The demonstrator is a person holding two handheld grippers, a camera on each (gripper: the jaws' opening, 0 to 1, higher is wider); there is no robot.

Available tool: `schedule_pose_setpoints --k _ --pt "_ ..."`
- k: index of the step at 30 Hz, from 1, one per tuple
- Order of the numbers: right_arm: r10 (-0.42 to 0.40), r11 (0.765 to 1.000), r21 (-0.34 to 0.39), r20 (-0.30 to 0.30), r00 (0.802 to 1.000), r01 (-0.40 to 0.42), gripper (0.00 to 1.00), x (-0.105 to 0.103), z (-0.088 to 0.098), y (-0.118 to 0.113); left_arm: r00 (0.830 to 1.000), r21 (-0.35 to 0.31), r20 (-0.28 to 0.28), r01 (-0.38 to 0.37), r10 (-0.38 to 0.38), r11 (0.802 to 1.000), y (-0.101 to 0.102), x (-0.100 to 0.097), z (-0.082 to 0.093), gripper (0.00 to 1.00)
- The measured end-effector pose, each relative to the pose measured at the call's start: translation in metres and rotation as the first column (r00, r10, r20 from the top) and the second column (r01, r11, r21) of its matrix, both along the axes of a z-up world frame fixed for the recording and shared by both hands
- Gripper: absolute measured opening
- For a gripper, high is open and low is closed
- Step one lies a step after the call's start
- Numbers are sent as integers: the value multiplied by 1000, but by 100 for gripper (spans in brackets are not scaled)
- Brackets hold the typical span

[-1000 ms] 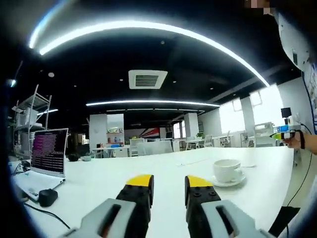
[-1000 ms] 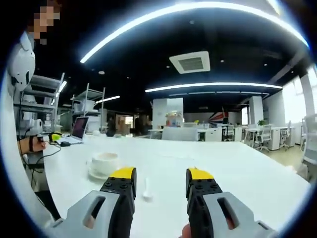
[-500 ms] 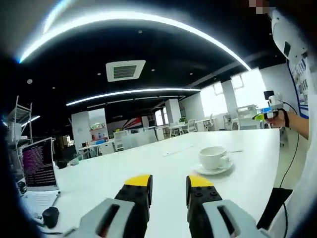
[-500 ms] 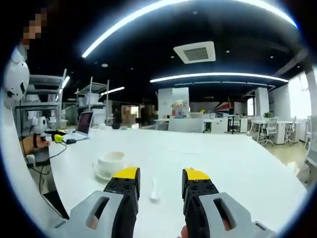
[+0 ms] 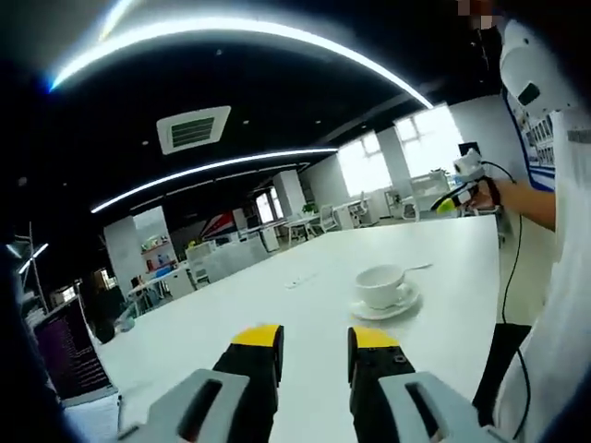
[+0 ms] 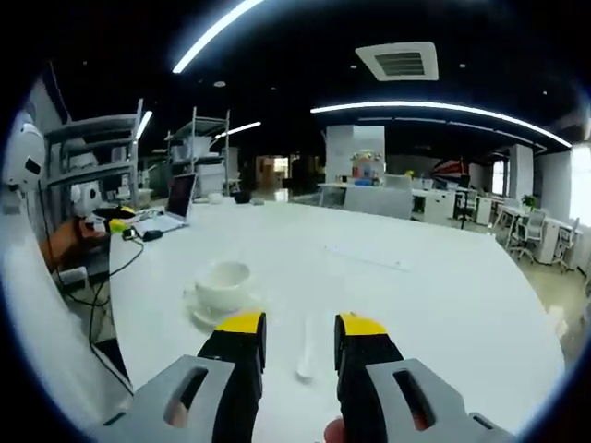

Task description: Tidy tabletop coffee trays, cups and spoons，present forward

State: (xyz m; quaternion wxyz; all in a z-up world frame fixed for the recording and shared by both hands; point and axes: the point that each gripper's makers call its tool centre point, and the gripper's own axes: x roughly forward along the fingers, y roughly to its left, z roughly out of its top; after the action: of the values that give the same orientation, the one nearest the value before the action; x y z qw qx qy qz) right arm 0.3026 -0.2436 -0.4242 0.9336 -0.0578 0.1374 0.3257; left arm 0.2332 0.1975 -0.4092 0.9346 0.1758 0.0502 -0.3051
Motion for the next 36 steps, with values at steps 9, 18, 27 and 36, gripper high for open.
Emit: schedule_pose_setpoints --k 9,18,27,36 --pt "46 985 -156 -160 986 -71 29 25 -29 29 997 26 -64 48 -46 999 -6 3 7 31" --pt "87 951 -270 -230 969 -149 29 53 -49 55 998 47 -51 49 -46 998 -2 5 16 31" --pt "11 905 -388 -388 922 -174 26 57 -88 54 997 35 -64 47 -45 998 -7 1 9 31" --pt "0 885 -418 -443 897 -206 26 61 -110 66 996 15 -75 50 -49 999 -12 -3 4 31"
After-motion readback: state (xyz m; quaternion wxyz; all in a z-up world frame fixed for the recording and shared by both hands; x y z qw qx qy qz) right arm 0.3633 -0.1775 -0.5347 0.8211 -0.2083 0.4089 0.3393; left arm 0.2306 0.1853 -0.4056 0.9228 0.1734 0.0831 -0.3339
